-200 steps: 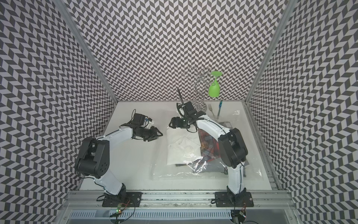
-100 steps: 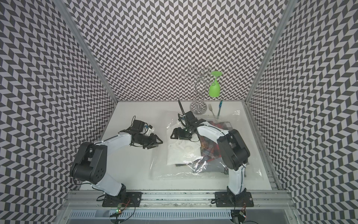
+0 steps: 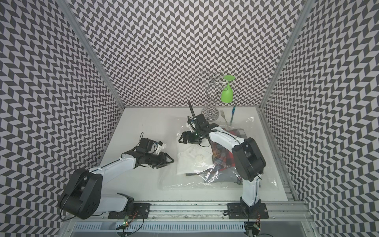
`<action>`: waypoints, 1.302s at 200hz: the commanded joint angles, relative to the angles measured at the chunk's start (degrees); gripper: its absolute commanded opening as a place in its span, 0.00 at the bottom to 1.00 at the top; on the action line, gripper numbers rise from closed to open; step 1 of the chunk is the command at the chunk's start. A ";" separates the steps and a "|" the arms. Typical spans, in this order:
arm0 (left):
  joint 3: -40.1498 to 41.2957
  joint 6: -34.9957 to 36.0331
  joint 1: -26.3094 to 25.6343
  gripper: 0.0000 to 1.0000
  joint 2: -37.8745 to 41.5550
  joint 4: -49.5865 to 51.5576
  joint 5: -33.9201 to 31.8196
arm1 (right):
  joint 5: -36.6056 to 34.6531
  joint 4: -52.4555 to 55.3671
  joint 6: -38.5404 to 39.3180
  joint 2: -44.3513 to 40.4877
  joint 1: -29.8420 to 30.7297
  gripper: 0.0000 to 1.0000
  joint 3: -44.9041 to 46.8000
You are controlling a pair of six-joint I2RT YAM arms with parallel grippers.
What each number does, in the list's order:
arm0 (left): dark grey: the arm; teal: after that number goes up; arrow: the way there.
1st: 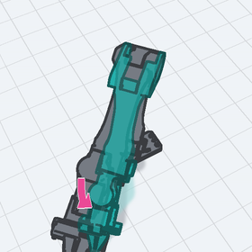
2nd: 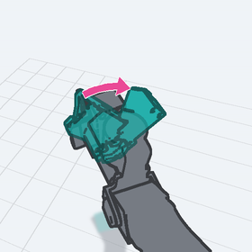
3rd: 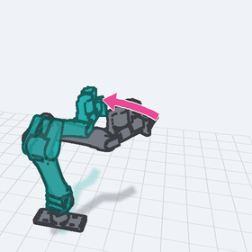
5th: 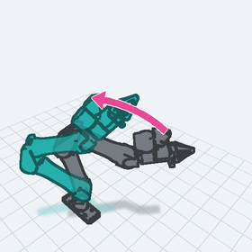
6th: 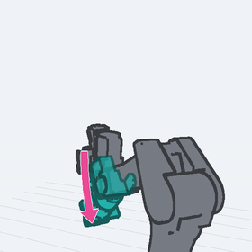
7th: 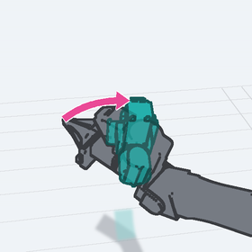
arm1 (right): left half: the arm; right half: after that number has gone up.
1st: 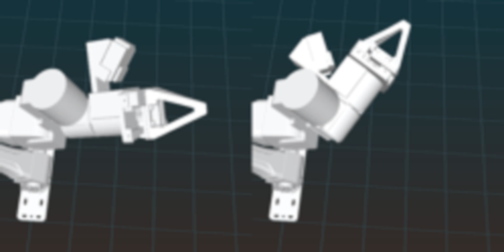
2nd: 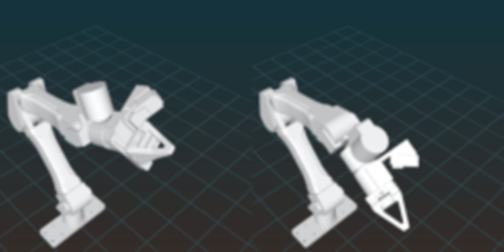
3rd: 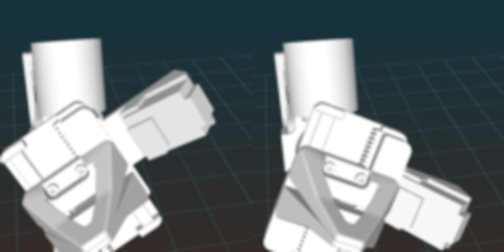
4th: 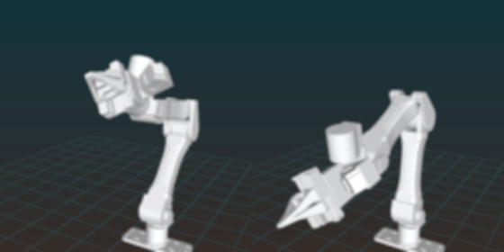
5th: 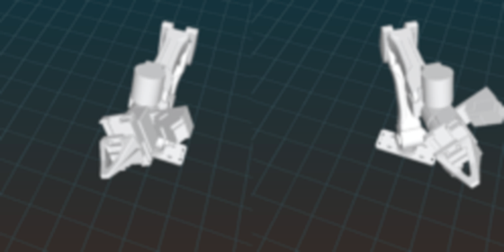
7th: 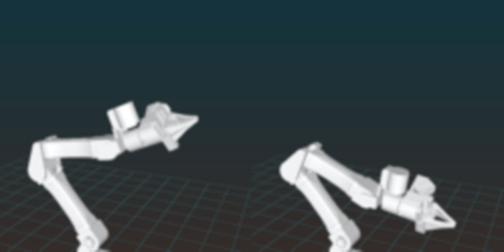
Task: Take the shirt out of the vacuum bag
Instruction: Open the vacuum bag at the center of the board.
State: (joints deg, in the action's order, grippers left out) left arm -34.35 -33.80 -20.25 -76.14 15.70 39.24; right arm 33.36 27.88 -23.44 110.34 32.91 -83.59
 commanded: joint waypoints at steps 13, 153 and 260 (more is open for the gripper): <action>1.90 -4.54 -3.87 0.56 4.64 -7.71 -3.46 | -6.56 8.11 3.88 5.51 2.94 0.84 -8.74; 10.50 -9.00 -9.14 0.57 12.49 -14.25 -10.67 | -14.02 20.50 7.06 17.10 8.73 0.99 -29.46; 11.64 -9.09 -10.85 0.58 13.11 -17.17 -10.15 | -21.62 23.69 6.47 20.03 11.77 0.97 -31.41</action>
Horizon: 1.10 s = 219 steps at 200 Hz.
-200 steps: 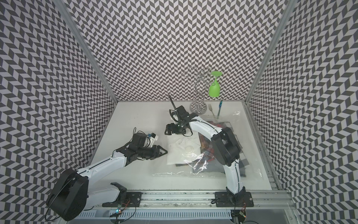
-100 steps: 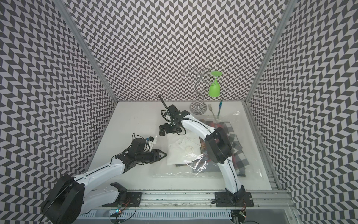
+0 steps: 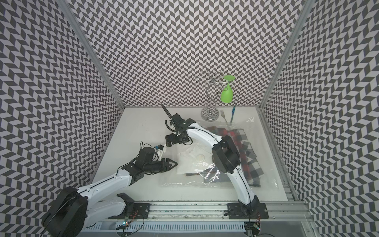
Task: Take the shirt out of the vacuum bag
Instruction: Open the vacuum bag at the center of the board.
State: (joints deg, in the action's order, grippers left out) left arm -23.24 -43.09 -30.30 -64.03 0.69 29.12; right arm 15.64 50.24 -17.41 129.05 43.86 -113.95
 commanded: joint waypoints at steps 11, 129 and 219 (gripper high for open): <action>0.59 0.13 -0.96 0.59 1.30 -2.37 -0.03 | -5.13 1.62 0.60 1.54 1.25 0.96 -1.07; -0.19 0.86 -0.59 0.60 2.21 -2.36 0.80 | -1.49 0.87 -0.22 1.75 1.78 0.00 -3.01; -8.97 -0.48 20.17 0.73 12.66 11.06 1.76 | -0.17 3.27 -1.58 -3.22 1.47 0.00 -3.15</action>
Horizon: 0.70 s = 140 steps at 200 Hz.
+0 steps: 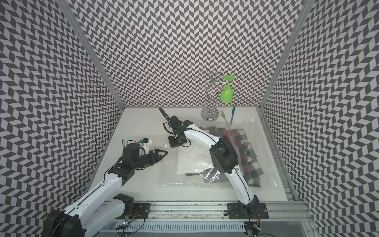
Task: Take the shirt out of the vacuum bag
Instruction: Open the vacuum bag at the center of the board.
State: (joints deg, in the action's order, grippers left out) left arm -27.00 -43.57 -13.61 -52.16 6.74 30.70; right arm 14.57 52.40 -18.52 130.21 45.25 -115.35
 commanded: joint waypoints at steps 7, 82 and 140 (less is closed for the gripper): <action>-6.80 -0.11 4.44 0.74 -0.14 6.10 -0.02 | 0.98 1.27 -0.73 -4.73 0.00 0.00 -1.81; -16.59 -3.45 4.79 0.54 -16.20 5.68 2.44 | 0.83 6.61 -1.91 -11.02 -0.08 0.00 -4.73; -15.78 -5.18 -1.47 0.50 -25.47 -2.22 8.92 | 4.55 5.64 -4.20 -15.43 -0.08 0.00 -2.88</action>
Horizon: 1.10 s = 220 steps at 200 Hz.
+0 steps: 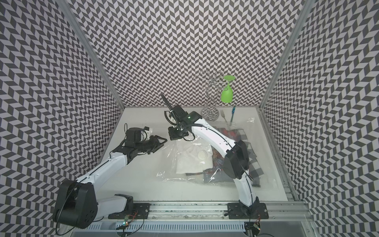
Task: Take the shirt out of the vacuum bag
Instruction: Open the vacuum bag at the center of the board, then take out the shirt from the vacuum bag.
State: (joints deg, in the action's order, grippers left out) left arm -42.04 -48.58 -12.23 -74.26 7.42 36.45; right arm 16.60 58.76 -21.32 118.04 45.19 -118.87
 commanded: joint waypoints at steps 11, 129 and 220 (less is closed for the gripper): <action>-1.68 -0.04 -4.34 0.52 -5.34 -3.02 3.75 | 2.66 -0.71 -1.46 -3.92 -0.02 0.00 0.85; -7.02 5.12 -8.28 0.65 -22.54 0.49 -7.41 | 7.03 -3.57 -0.89 -7.30 -0.10 0.00 6.31; -20.01 11.42 -8.33 0.65 -35.51 2.32 -11.79 | 9.06 -5.18 -1.85 -7.85 -0.47 0.00 7.34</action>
State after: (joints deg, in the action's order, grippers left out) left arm -59.40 -41.30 -20.38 -106.26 7.77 27.79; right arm 23.46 55.64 -22.79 113.40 44.71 -112.18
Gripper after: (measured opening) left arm 0.658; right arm 0.048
